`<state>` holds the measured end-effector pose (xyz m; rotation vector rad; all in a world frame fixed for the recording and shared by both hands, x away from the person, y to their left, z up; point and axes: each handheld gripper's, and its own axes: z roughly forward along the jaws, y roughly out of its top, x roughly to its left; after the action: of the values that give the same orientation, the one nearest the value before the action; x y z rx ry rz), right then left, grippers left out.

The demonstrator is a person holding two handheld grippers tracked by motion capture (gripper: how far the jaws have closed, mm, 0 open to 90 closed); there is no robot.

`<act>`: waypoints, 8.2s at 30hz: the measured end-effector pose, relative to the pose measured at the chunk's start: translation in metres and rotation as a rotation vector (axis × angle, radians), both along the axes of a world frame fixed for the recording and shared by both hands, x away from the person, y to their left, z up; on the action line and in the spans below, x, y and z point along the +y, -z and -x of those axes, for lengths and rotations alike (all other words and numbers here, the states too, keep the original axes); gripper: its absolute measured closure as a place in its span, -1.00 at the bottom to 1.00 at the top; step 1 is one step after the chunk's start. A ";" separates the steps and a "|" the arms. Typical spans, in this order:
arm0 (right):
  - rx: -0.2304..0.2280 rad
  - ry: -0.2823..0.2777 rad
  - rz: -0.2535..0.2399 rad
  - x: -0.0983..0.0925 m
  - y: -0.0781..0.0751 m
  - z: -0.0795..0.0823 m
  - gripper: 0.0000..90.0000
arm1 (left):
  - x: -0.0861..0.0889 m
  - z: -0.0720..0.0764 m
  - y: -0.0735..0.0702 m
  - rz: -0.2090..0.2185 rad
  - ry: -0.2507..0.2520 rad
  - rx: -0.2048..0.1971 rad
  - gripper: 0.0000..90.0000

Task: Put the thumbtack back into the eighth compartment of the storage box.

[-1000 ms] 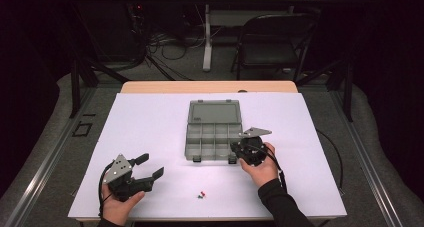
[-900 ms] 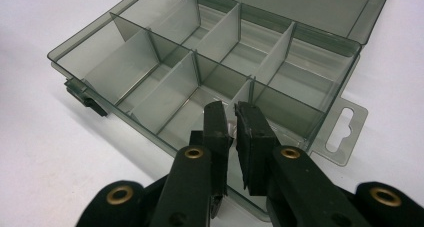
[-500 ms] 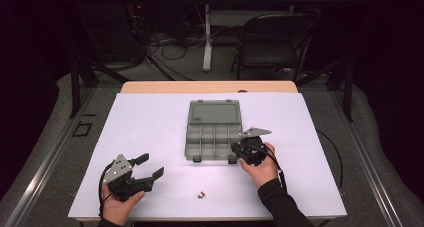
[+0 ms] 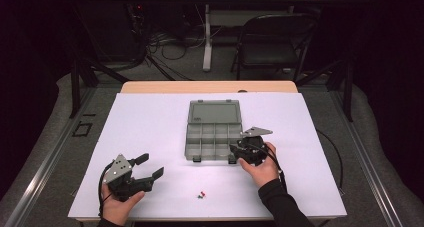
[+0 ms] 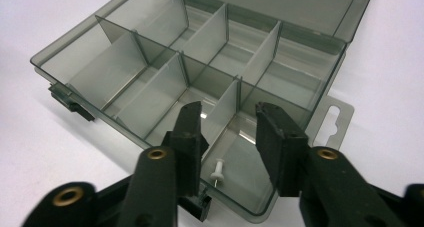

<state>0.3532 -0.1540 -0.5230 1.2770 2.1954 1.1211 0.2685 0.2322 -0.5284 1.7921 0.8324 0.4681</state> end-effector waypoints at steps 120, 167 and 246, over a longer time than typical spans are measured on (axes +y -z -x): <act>0.075 -0.374 0.047 0.079 0.039 0.099 0.84 | 0.002 0.001 -0.001 0.009 -0.003 -0.001 -0.44; 0.035 -0.329 -0.018 0.060 0.015 0.094 0.85 | 0.002 0.000 0.000 0.010 -0.009 0.003 -0.44; -0.001 -0.022 -0.057 -0.004 -0.016 0.010 0.85 | 0.002 -0.001 0.000 0.005 -0.011 0.011 -0.44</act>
<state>0.3428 -0.1584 -0.5068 1.2784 2.1963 1.2005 0.2692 0.2340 -0.5288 1.7881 0.8505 0.4636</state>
